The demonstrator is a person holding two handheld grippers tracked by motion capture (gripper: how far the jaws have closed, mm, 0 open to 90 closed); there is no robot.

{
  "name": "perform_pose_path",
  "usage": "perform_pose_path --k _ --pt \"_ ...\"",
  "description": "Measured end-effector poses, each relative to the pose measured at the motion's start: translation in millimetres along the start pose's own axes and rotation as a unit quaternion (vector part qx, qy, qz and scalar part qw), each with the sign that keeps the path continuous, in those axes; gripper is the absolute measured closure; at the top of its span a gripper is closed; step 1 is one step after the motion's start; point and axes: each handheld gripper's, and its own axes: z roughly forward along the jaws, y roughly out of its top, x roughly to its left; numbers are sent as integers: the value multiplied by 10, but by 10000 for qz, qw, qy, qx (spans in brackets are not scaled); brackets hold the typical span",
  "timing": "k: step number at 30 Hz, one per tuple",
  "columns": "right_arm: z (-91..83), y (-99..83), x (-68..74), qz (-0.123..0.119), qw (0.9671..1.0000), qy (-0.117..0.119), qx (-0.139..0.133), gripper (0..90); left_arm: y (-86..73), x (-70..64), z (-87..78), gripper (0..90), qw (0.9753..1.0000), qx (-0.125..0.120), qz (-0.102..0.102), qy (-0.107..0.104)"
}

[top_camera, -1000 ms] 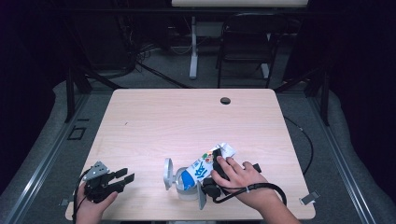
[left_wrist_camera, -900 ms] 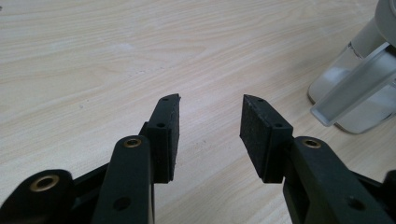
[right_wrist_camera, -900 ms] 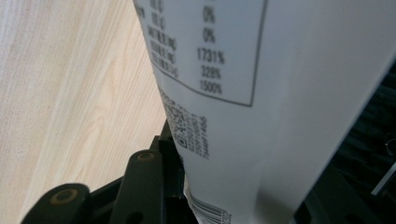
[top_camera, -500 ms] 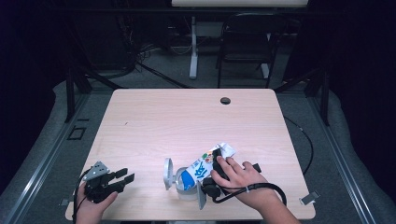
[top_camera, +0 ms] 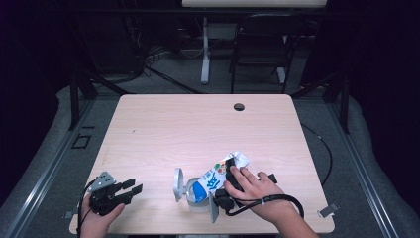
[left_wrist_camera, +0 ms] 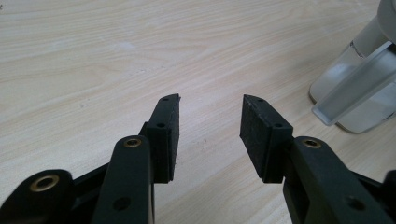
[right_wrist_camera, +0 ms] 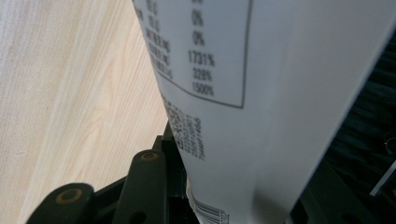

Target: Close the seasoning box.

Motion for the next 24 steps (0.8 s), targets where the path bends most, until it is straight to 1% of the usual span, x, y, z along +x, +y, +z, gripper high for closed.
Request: perform_pose_path --k 12,13,20,21,24 --pt "4 4 -2 6 10000 -17 -15 646 1 1 -4 580 10000 -4 -5 -1" --pt "-3 4 -1 -2 10000 -21 26 647 1 1 -4 580 10000 0 -2 -1" --pt "-2 1 2 -5 10000 -32 -12 656 4 6 -12 580 10000 38 19 2" --pt "-3 1 2 -15 10000 -34 -12 657 2 7 -8 580 10000 3 9 -2" --pt "-1 0 -3 -4 10000 -32 -42 660 2 8 -8 581 10000 7 9 -3"
